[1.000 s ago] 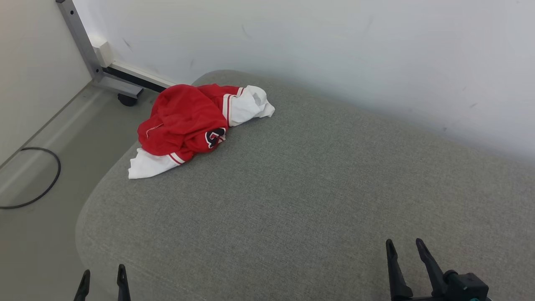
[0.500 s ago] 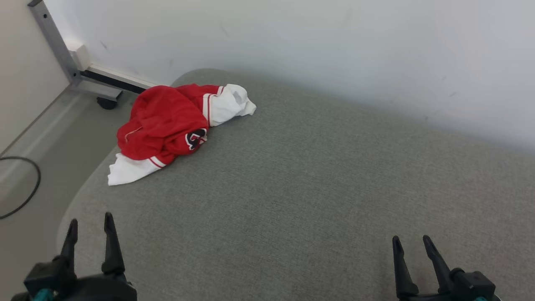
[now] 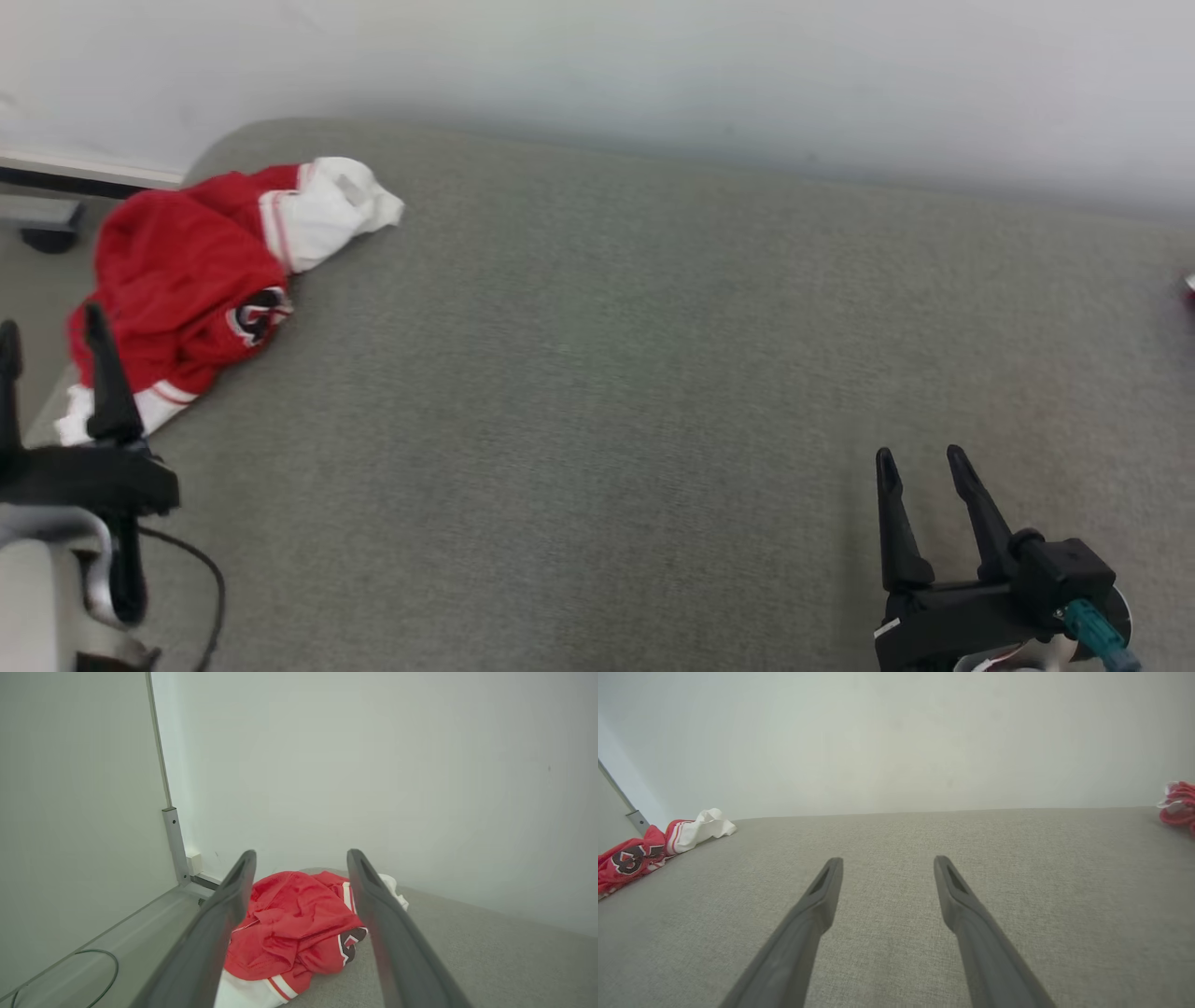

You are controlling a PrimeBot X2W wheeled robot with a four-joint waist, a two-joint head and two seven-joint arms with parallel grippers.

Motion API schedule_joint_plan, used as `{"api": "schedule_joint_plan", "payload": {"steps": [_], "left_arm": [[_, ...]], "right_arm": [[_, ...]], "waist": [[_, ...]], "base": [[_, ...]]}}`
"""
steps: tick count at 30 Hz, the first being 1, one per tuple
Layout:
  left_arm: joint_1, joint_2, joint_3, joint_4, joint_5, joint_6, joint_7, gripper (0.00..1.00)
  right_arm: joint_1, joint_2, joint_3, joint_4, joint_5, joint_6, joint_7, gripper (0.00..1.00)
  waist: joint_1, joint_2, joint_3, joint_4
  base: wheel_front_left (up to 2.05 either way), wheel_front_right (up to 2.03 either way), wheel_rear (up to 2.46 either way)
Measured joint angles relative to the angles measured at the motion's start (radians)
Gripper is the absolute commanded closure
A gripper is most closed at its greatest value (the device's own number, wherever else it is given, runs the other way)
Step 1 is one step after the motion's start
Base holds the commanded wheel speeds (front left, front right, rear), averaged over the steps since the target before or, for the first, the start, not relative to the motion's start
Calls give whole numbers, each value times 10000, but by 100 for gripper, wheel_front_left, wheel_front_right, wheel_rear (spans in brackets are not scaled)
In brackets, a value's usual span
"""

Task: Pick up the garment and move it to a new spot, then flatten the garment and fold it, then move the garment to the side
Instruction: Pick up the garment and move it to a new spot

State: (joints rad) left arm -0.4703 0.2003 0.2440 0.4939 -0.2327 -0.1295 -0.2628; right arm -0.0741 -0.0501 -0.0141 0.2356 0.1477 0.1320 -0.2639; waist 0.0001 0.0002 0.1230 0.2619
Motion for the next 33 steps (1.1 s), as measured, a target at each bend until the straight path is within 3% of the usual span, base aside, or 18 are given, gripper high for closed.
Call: {"api": "schedule_joint_plan", "payload": {"steps": [10,16,25,33], "left_arm": [[-2201,1764,-272,2242,-1043,-13,77,0],[-3463,2652,-514,3672,-1417,-19,775,0],[-4192,3346,-610,5348,-1726,38,2280,0],[-4499,3467,-736,6433,-1969,52,3733,0]], "right_arm": [[-467,-6,13,-245,144,0,0,0],[-803,-8,58,-385,173,0,0,0],[-932,-12,-192,-451,40,0,0,0],[-967,-10,-347,-533,-190,0,0,0]], "waist": [[-1,-1,1018,-1268],[0,0,1822,-1820],[0,0,2465,-2416],[-1,0,2672,-2713]], "base": [[0,0,0],[0,0,0],[0,0,0],[0,0,0]]}}
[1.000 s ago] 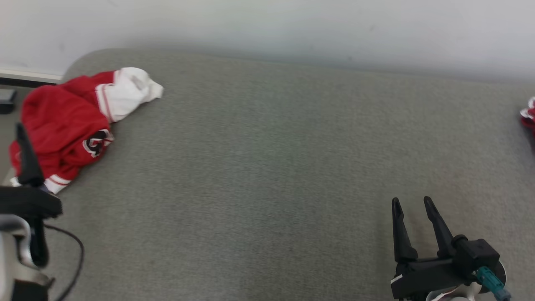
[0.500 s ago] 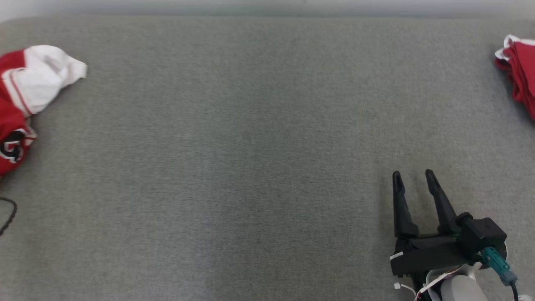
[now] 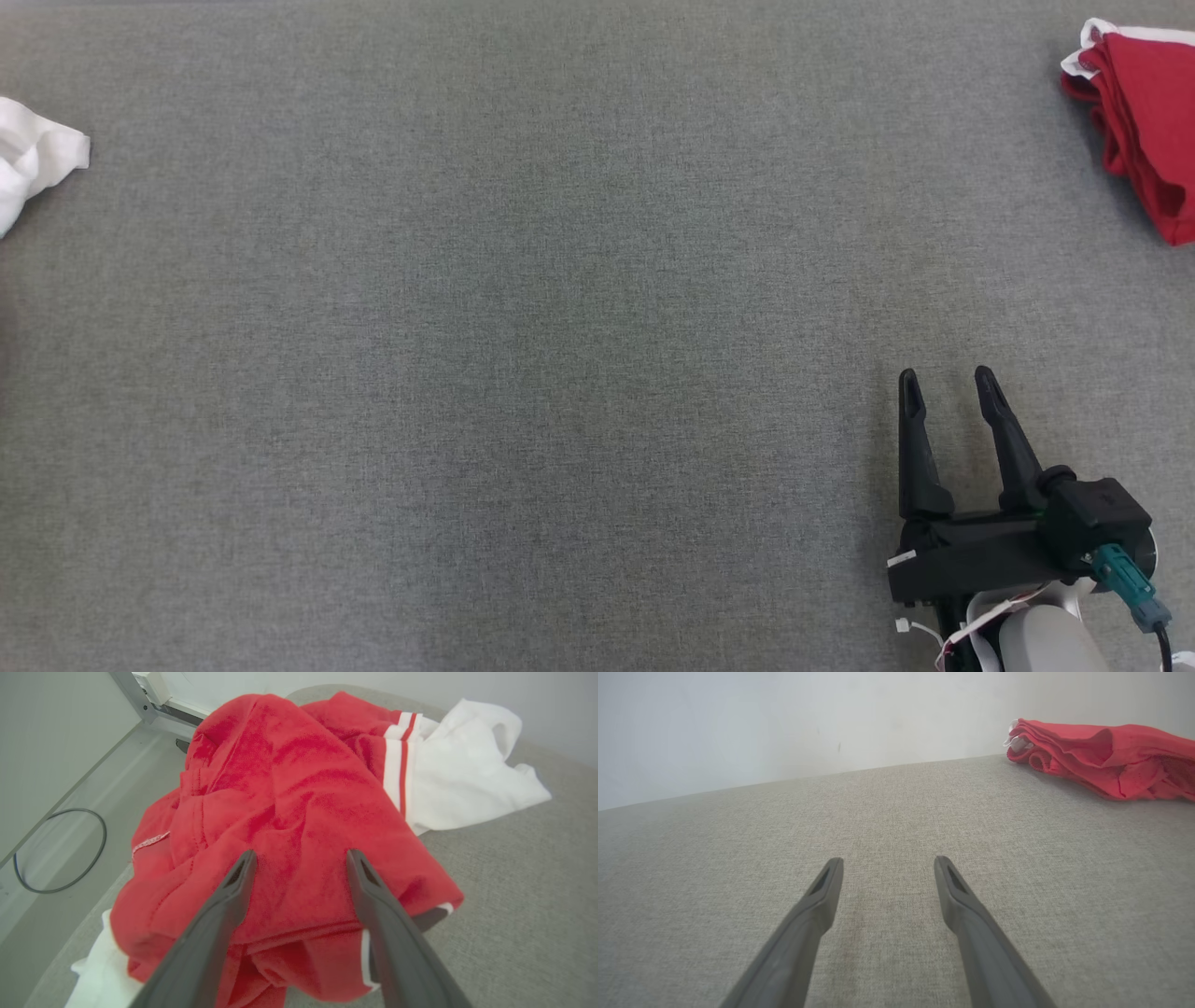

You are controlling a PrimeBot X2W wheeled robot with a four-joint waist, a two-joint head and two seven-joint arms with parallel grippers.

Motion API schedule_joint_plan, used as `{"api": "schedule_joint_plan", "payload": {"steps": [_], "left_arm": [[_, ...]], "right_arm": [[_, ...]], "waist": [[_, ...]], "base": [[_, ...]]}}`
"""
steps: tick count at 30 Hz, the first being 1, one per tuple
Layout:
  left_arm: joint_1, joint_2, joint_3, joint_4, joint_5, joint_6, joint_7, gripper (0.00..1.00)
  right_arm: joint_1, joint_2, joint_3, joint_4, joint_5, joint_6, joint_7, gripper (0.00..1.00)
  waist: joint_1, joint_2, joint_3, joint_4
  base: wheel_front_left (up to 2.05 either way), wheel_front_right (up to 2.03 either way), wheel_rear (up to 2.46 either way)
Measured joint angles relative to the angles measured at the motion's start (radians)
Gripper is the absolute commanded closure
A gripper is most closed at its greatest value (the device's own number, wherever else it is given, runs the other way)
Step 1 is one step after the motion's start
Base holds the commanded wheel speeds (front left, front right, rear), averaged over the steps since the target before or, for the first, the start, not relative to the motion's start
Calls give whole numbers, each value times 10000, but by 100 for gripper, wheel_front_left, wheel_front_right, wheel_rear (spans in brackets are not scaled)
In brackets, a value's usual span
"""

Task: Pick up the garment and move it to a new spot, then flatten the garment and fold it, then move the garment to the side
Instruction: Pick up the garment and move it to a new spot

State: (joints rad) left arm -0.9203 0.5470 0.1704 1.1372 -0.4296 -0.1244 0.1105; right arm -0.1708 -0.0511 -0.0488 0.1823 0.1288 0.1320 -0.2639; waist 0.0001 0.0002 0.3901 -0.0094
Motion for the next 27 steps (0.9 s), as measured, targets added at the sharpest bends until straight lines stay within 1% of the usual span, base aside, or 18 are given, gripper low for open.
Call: {"api": "schedule_joint_plan", "payload": {"steps": [4,6,9,10,18,19,20,23,26,27], "left_arm": [[-192,29,-165,395,-15,-2,679,0],[-277,13,-192,780,-54,12,1498,0],[-481,-38,-274,1070,-209,56,3131,0],[-554,15,-343,1076,-194,54,3317,0],[-631,82,-504,1103,-194,86,3313,0],[-630,100,-523,1104,-194,67,3315,51],[-630,119,-558,1099,-196,19,3313,100],[-627,134,-690,1051,-194,-2,3229,100],[-500,132,-857,851,-194,-36,2702,100],[-465,148,-926,723,-194,-50,2383,100]], "right_arm": [[-73,2,-27,-29,-88,0,0,0],[-74,2,-29,-36,-109,0,0,0],[-88,-2,-27,-33,-121,0,0,0],[-96,-4,-29,-33,-121,0,0,0],[-133,-56,-65,-33,-159,0,0,0],[-135,-65,-82,-31,-159,0,0,0],[-141,-67,-86,-29,-159,0,0,0],[-149,-65,-109,-21,-165,0,0,0],[-146,-75,-173,27,-209,0,0,0],[-143,-73,-163,29,-209,0,0,0]], "waist": [[0,0,34,-19],[-1,-2,43,-28],[-2,-2,54,-39],[-2,-3,61,-41],[-2,-3,156,-102],[-2,-3,163,-106],[-2,-3,163,-106],[-3,-3,149,-94],[-1,-2,79,-45],[-1,-2,44,-18]], "base": [[0,0,0],[0,0,0],[0,0,0],[0,0,0],[0,0,0],[0,0,0],[0,0,0],[0,0,0],[0,0,0],[0,0,0]]}}
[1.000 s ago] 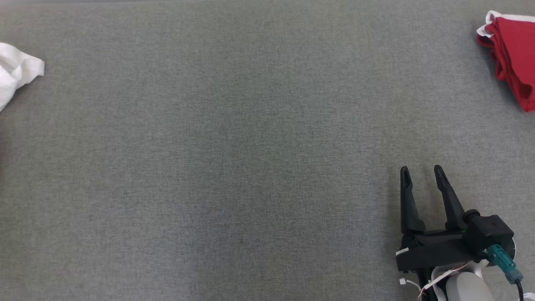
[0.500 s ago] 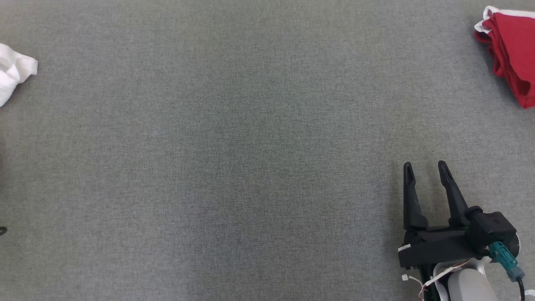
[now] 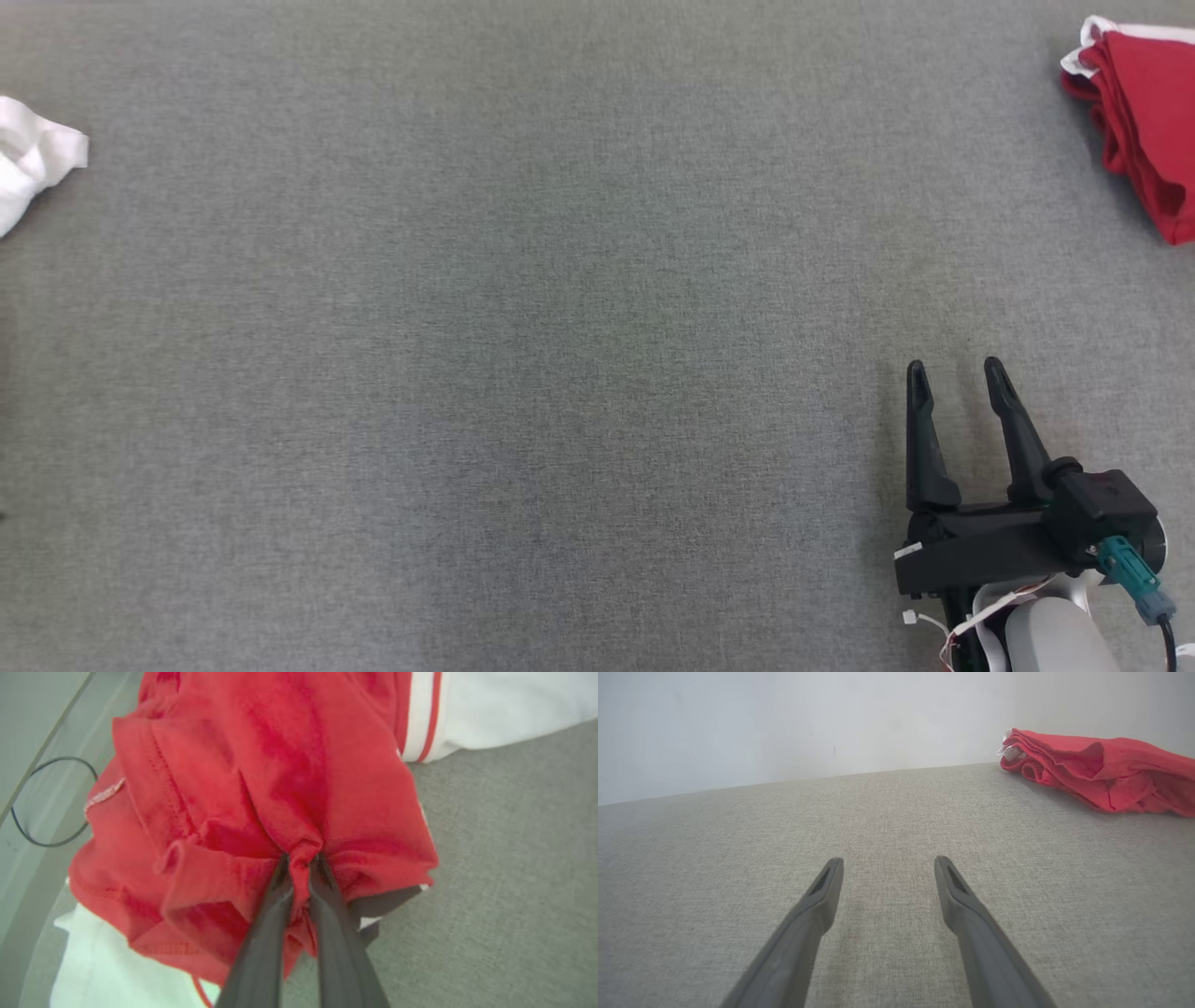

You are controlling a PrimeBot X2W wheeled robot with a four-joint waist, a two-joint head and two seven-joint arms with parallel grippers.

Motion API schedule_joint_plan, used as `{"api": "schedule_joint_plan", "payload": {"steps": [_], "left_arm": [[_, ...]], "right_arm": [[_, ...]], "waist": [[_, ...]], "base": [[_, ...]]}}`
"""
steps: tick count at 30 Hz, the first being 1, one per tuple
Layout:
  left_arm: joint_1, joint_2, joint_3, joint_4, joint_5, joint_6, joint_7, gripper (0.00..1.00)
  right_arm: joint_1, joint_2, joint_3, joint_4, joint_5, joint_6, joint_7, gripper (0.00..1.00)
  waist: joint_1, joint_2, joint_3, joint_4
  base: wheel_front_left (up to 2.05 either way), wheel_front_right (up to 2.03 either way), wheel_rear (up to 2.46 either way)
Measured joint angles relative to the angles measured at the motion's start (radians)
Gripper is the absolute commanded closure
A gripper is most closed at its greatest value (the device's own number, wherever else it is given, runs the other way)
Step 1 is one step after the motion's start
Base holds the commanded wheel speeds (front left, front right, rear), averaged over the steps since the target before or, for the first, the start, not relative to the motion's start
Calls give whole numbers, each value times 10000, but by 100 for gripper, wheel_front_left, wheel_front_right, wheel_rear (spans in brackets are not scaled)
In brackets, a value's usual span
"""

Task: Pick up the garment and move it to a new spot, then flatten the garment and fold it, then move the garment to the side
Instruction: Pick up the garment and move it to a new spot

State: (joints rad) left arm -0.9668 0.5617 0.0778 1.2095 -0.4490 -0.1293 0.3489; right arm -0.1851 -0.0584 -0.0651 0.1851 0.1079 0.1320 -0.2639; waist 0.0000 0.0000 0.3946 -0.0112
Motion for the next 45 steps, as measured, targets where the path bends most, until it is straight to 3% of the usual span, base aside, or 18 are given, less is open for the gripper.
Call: {"api": "schedule_joint_plan", "payload": {"steps": [6,13,18,26,31,45], "left_arm": [[-275,481,-146,-570,253,-13,-2740,100],[-1135,462,-673,-777,485,-15,-4328,100],[-1716,278,-1191,-1292,405,-15,-4823,100],[-2407,-548,-2004,-3003,117,-15,-5018,100],[-2446,-949,-2291,-4428,-211,-15,-4566,100],[-764,-2098,-3317,-9106,-535,341,-3095,100]], "right_arm": [[18,15,56,138,44,0,0,0],[160,31,190,382,65,0,0,0],[341,50,278,489,163,0,0,0],[675,65,318,552,437,0,2,0],[782,65,330,554,683,0,0,0],[788,71,418,608,1129,0,0,0]], "waist": [[0,0,-340,167],[0,0,-990,344],[0,0,-1536,336],[-1,0,-2139,-140],[0,0,-2366,-631],[0,0,-2411,-2064]], "base": [[0,0,0],[0,0,0],[0,0,0],[0,0,0],[0,0,0],[0,0,0]]}}
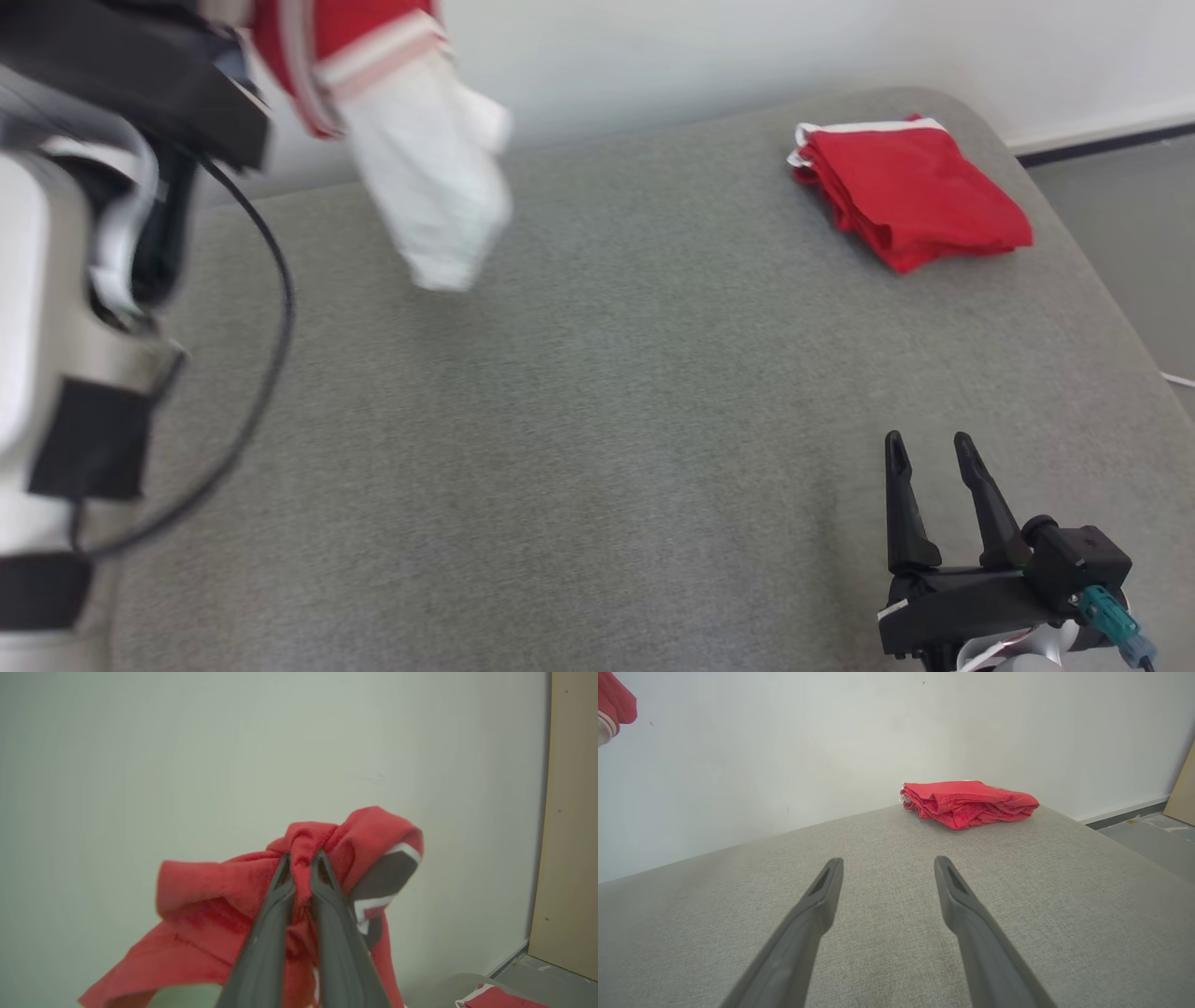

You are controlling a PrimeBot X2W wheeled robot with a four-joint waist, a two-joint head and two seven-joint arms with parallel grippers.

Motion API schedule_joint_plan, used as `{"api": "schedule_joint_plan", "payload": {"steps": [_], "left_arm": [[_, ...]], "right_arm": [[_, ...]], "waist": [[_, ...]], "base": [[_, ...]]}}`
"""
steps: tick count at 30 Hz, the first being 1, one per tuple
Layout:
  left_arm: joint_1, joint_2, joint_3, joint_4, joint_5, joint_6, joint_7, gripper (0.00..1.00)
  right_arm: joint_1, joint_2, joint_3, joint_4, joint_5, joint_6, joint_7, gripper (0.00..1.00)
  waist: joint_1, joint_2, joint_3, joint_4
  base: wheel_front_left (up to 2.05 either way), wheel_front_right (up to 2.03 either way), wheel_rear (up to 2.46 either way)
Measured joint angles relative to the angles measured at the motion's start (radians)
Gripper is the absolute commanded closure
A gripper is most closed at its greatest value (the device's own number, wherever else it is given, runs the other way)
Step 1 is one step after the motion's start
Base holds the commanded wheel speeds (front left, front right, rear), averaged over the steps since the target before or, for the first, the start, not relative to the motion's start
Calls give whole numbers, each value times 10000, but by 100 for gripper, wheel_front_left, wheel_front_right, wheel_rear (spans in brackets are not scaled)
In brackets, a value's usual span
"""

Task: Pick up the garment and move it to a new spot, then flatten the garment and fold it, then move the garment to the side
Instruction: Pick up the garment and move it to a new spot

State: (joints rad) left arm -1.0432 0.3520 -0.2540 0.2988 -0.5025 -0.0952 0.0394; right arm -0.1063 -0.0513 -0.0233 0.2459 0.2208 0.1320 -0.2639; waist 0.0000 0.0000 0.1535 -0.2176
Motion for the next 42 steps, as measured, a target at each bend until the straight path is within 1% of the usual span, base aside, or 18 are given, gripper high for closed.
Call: {"api": "schedule_joint_plan", "payload": {"steps": [1,2,5,8,12,14,18,21,24,27,30,31,32,36,39,42], "left_arm": [[196,-59,-81,-282,2,42,56,100],[633,-186,-263,-846,6,161,96,100],[1313,-336,-454,-1252,-42,226,199,100],[2176,-483,-648,-1337,-217,332,236,100],[3141,-633,-798,-1152,-426,351,144,100],[3532,-688,-897,-949,-454,349,40,100],[4428,-702,-1081,-288,-316,510,-359,100],[5017,-953,-1129,334,-449,541,-736,100],[5417,-1099,-1336,1103,-414,508,-1055,100],[5715,-1329,-1657,1910,-401,324,-1258,100],[5711,-1576,-1824,2433,-355,238,-1618,100],[5686,-1616,-1868,2537,-332,234,-1755,81],[5653,-1668,-1910,2585,-272,203,-1902,0],[5443,-1776,-1952,2389,-199,146,-2408,0],[5440,-1774,-1912,2107,-173,161,-2575,0],[5489,-1509,-1785,1760,15,303,-2711,0]], "right_arm": [[-22,4,-6,8,12,0,0,0],[-54,-4,-38,13,21,0,0,0],[-55,0,-79,38,23,0,0,0],[-56,0,-121,42,21,0,0,0],[-73,2,-165,52,21,0,0,0],[-120,-2,-151,61,19,0,0,0],[-221,6,-71,98,35,0,0,0],[-245,-4,23,167,165,0,0,0],[-245,2,159,222,209,0,0,0],[-244,4,215,267,215,0,0,0],[-246,4,203,268,188,0,0,0],[-246,4,190,265,157,0,0,0],[-246,0,163,261,148,0,0,0],[-221,8,56,230,104,0,0,0],[-151,-2,-19,221,104,0,0,0],[-28,10,27,213,88,0,0,0]], "waist": [[0,0,34,-85],[1,0,101,-243],[0,1,183,-432],[1,1,221,-556],[0,1,228,-568],[0,1,258,-532],[0,1,324,-501],[0,1,366,-460],[0,1,367,-382],[1,1,331,-300],[0,1,286,-196],[0,1,266,-149],[1,1,242,-102],[0,1,96,105],[0,1,7,230],[0,1,-178,421]], "base": [[0,0,0],[0,0,0],[0,0,0],[0,0,0],[0,0,0],[0,0,0],[0,0,0],[0,0,0],[0,0,0],[0,0,0],[0,0,0],[0,0,0],[0,0,0],[0,0,0],[0,0,0],[0,0,0]]}}
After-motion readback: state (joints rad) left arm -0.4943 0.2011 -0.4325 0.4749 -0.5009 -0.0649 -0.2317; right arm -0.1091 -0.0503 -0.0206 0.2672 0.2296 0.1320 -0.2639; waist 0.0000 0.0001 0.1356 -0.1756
